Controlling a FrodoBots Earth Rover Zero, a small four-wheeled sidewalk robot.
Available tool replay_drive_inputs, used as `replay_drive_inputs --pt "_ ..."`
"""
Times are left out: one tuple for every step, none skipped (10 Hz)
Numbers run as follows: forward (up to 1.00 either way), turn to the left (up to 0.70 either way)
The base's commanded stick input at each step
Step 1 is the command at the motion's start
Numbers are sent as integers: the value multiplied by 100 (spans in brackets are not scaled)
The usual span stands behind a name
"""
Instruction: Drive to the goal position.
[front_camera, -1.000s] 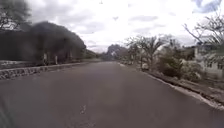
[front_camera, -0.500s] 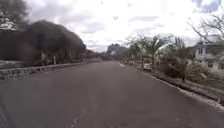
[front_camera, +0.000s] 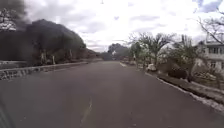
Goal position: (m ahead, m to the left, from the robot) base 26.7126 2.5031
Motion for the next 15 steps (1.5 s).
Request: replay_drive_inputs --pt "70 0" --pt "70 0" --pt "70 0" --pt "70 0" --pt "70 27" --pt "70 27" --pt "70 27" --pt "70 0" --pt "70 0" --pt "70 0" --pt "70 0" --pt "70 0" --pt "70 0" --pt "70 0" --pt "70 0"
